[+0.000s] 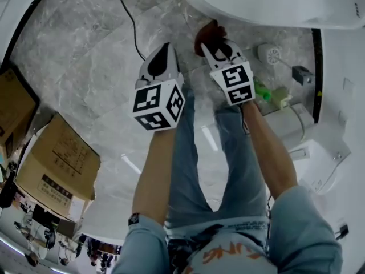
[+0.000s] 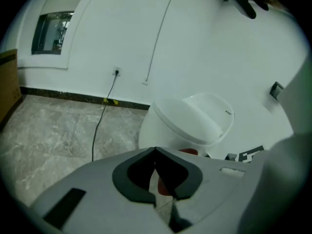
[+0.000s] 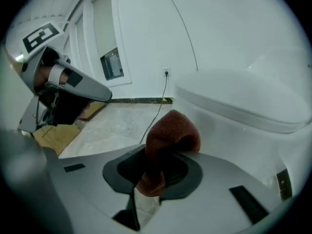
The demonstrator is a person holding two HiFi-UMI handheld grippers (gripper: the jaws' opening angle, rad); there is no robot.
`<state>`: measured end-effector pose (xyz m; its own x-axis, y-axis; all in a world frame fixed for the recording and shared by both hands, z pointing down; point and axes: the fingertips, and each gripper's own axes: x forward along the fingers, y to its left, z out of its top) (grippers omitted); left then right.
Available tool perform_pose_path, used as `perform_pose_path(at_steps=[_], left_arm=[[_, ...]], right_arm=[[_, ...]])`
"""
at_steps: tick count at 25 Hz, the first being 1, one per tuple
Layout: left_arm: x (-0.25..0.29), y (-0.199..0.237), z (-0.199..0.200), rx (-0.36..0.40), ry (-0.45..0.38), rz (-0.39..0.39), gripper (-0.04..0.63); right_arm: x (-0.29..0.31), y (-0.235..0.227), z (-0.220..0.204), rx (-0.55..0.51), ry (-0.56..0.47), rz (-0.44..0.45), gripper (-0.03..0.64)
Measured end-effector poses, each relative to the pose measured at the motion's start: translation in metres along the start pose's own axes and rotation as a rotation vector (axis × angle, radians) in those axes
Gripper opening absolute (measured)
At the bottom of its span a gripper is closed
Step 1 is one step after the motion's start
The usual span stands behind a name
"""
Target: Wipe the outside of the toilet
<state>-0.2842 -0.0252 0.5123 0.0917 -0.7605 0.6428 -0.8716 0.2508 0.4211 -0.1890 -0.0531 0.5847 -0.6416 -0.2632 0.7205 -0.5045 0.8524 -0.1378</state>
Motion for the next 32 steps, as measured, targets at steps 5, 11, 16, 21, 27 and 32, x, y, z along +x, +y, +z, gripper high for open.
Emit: perform_pose_path(at_steps=[5,11,16,21,27,32], left_arm=[[-0.029,-0.050,0.069,0.065,-0.029,-0.079,-0.005],[-0.061,-0.093,0.143,0.132,-0.064,-0.131,-0.005],[-0.106,-0.131,0.217,0.171,-0.122,-0.156,-0.005],[-0.151,-0.168,0.275,0.245,-0.170,-0.162,-0.005],[-0.216,-0.209,0.340,0.191,-0.275,-0.186,-0.005],[-0.258,-0.232,0.365,0.166,-0.355,-0.152,-0.005]], right_arm=[[-0.046,0.006,0.072,0.047,-0.060,-0.009,0.077],[-0.101,-0.005,0.147,0.099,-0.103,-0.079,0.077],[-0.171,-0.006,0.212,0.122,-0.156,-0.107,0.075],[-0.233,0.003,0.271,0.266,-0.276,-0.085,0.074],[-0.308,0.005,0.339,0.334,-0.423,-0.102,0.072],[-0.368,-0.004,0.378,0.370,-0.507,-0.126,0.074]])
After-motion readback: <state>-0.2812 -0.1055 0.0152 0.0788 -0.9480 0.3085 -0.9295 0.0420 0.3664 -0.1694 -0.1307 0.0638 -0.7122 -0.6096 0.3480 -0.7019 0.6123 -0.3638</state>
